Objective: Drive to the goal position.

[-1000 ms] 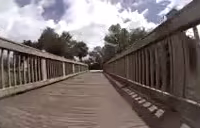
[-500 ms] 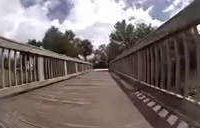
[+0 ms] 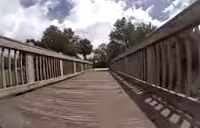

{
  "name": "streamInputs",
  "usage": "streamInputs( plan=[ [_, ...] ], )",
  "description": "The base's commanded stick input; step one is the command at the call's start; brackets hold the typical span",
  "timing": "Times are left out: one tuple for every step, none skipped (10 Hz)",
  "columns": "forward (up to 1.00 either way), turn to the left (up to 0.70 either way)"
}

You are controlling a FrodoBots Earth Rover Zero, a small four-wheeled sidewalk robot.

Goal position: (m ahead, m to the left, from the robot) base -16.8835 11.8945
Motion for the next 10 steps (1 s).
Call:
streamInputs(
  plan=[
    [0.85, 0.0],
    [0.85, 0.0],
    [0.85, 0.0],
    [0.85, 0.0],
    [0.85, 0.0],
    [0.85, 0.0],
    [0.85, 0.0],
    [0.85, 0.0],
    [0.85, 0.0],
    [0.85, 0.0]
  ],
)
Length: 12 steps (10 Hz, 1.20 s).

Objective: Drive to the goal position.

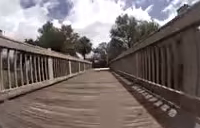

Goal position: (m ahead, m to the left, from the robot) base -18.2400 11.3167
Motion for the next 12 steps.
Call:
streamInputs(
  plan=[
    [0.85, 0.0],
    [0.85, 0.0],
    [0.85, 0.0],
    [0.85, 0.0],
    [0.85, 0.0],
    [0.85, 0.0],
    [0.85, 0.0],
    [0.85, 0.0],
    [0.85, 0.0],
    [0.85, 0.0],
    [0.85, 0.0],
    [0.85, 0.0]
  ],
)
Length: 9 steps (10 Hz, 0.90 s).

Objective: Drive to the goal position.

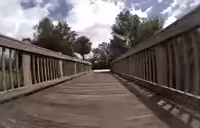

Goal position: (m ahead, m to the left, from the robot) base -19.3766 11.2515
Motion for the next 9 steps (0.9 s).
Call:
streamInputs(
  plan=[
    [0.85, 0.0],
    [0.85, 0.0],
    [0.85, 0.0],
    [0.85, 0.0],
    [0.85, 0.0],
    [0.85, 0.0],
    [0.85, 0.0],
    [0.85, 0.0],
    [0.85, 0.0]
  ],
)
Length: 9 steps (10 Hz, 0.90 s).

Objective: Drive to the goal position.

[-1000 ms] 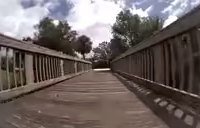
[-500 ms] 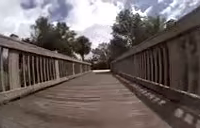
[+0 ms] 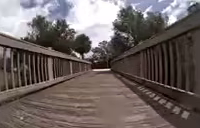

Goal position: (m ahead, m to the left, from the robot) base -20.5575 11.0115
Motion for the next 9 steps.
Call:
streamInputs(
  plan=[
    [0.85, 0.0],
    [0.85, 0.0],
    [0.85, 0.0],
    [0.65, 0.0],
    [0.25, 0.0],
    [0.0, 0.61],
    [0.0, 0.85],
    [0.0, 0.85],
    [0.0, 0.85]
  ],
)
